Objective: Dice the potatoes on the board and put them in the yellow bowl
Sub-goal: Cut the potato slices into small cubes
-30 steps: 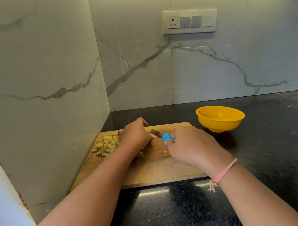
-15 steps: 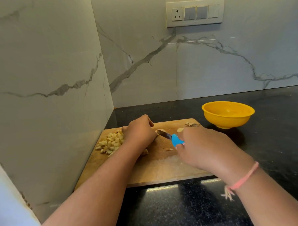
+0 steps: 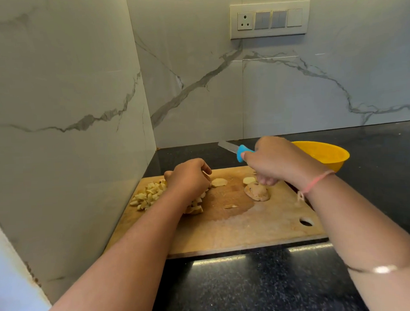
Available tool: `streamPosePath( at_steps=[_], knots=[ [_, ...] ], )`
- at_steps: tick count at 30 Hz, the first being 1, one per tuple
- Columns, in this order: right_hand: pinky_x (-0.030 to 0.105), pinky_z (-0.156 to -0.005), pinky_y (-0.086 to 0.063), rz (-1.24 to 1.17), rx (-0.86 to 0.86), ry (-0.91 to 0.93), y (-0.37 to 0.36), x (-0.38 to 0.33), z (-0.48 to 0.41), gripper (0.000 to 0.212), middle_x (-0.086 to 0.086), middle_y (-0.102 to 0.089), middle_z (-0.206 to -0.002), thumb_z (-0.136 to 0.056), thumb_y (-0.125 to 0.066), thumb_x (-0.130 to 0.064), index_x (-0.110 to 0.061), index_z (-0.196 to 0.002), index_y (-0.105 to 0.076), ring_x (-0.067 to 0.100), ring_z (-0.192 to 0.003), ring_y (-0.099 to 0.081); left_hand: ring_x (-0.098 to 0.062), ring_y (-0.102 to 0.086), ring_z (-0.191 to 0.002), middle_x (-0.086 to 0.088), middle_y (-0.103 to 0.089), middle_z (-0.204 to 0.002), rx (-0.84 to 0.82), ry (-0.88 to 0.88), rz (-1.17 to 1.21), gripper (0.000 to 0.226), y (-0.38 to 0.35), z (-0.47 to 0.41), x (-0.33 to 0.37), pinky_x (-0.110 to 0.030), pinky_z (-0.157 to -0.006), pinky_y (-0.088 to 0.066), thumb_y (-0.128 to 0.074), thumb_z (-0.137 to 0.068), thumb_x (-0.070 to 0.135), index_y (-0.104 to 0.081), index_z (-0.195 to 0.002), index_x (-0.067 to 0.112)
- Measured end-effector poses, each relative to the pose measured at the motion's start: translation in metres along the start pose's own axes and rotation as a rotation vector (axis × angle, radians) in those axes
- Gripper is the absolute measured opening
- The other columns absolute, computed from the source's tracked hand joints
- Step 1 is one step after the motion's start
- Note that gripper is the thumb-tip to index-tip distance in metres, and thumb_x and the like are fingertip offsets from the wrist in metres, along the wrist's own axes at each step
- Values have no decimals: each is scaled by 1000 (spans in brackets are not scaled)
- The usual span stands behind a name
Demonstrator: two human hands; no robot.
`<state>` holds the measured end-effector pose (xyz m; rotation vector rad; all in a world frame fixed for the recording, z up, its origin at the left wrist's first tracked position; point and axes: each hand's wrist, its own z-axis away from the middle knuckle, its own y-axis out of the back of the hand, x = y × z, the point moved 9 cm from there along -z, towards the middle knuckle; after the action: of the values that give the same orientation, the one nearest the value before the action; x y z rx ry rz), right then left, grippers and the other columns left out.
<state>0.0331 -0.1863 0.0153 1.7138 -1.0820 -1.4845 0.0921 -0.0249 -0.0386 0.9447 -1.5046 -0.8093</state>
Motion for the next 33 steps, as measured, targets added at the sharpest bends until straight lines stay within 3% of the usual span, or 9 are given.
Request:
streamPosePath(
  at_steps=[4, 9, 13, 17, 22, 25, 27, 29, 33],
  knots=[
    [24, -54, -55, -388, -213, -156, -40, 2, -37, 32, 13, -65, -80, -98, -42, -28, 1, -105, -55, 17, -60, -65, -13, -55, -111, 11, -66, -108, -42, -3, 28, 23, -3, -3, 0, -45, -104, -33, -65, -88, 19, -53, -97, 36],
    [31, -78, -57, -453, -300, -170, -74, -3, -48, 35, 11, -58, -96, -99, -46, -22, -2, -128, -46, 24, -92, -65, -11, -56, -110, 12, -67, -108, -52, -14, 1, 24, -3, -6, 2, -44, -103, -34, -64, -89, 19, -59, -109, 33],
    [30, -77, -55, -373, -229, -48, -72, -13, -46, 39, 12, -57, -106, -100, -38, -27, -4, -132, -44, 22, -89, -63, -12, -56, -111, 11, -66, -111, -33, -18, -29, 25, -3, -8, 4, -44, -103, -36, -67, -88, 24, -60, -111, 30],
    [31, -83, -52, -321, -211, 11, -72, -14, -46, 36, 5, -56, -90, -101, -35, -33, -7, -119, -51, 17, -82, -58, -14, -56, -108, 8, -65, -110, 4, -31, -42, 24, -3, -5, 7, -43, -101, -39, -69, -86, 31, -60, -108, 29],
    [20, -59, -33, -203, -183, 100, -72, -21, -47, 37, -1, -45, -72, -102, -29, -38, -18, -75, -45, 8, -64, -43, -16, -57, -102, 6, -64, -105, 81, -27, -109, 30, -3, -2, 9, -42, -96, -41, -67, -86, 40, -59, -112, 28],
    [20, -56, -29, -218, -129, 146, -66, -24, -46, 35, -2, -44, -73, -102, -30, -37, -21, -72, -40, 7, -64, -41, -18, -53, -110, 7, -63, -112, 62, -28, -135, 32, -6, -2, 9, -42, -96, -39, -64, -87, 44, -58, -115, 30],
    [24, -59, -40, -271, -76, 138, -57, -20, -47, 32, 0, -52, -80, -102, -31, -36, -18, -79, -46, 8, -67, -47, -20, -46, -120, 8, -61, -122, 25, -25, -143, 34, -8, -2, 7, -43, -99, -36, -61, -88, 46, -58, -120, 35],
    [29, -60, -53, -384, -51, 61, -49, -11, -46, 31, 6, -61, -88, -101, -34, -36, -11, -103, -52, 13, -65, -57, -21, -43, -124, 8, -58, -125, -6, -27, -168, 36, -10, -2, 7, -44, -99, -34, -59, -89, 48, -58, -123, 37],
    [18, -38, -42, -390, -130, -75, -40, 4, -31, 37, 8, -57, -69, -100, -38, -29, -4, -128, -43, 13, -47, -51, -20, -47, -119, 7, -62, -119, -28, -30, -145, 31, -12, -3, 7, -44, -101, -36, -59, -90, 47, -63, -118, 35]
  ],
)
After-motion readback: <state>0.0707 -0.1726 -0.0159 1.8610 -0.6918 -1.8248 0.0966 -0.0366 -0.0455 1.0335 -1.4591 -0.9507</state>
